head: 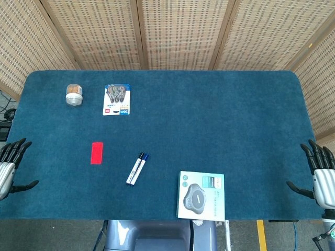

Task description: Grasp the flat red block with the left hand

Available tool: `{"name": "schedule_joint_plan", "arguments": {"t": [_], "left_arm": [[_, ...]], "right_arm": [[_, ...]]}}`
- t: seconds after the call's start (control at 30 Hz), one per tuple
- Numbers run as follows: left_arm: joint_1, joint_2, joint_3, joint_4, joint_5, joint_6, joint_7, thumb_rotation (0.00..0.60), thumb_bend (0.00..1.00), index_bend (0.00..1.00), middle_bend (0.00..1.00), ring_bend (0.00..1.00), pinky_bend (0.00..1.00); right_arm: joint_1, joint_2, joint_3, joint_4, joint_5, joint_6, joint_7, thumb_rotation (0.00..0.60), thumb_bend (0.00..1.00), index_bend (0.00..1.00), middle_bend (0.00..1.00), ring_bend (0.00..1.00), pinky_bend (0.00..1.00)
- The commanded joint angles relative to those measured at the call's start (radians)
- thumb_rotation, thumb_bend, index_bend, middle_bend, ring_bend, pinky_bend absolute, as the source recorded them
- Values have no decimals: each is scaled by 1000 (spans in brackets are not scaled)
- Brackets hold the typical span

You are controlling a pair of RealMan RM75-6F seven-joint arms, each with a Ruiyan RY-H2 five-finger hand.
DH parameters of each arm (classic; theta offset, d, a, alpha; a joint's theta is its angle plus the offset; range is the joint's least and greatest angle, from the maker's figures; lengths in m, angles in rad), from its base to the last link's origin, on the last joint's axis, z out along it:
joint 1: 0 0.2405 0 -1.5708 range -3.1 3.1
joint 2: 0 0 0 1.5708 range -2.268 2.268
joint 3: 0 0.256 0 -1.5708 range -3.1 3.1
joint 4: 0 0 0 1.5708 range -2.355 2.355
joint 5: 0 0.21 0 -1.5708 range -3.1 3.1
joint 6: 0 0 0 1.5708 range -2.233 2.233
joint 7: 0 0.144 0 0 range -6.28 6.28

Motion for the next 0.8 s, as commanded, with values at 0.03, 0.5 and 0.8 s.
{"name": "schedule_joint_plan", "arguments": {"t": [0.03, 0.5, 0.8], "left_arm": [[-49, -10, -13, -7, -14, -73, -20, 600, 0, 0, 0, 0, 0], [-393, -65, -132, 37, -190, -544, 15, 600, 229, 224, 0, 0, 0], [-496, -196, -137, 159, -356, -679, 122, 600, 368, 284, 0, 0, 0]], "right_arm": [[-4, 7, 3, 4, 6, 3, 26, 600, 23, 38, 0, 0, 0], [14, 0, -2, 12, 14, -41, 21, 600, 24, 38, 0, 0, 0], [30, -6, 5, 29, 48, -88, 29, 600, 26, 38, 0, 0, 0]]}}
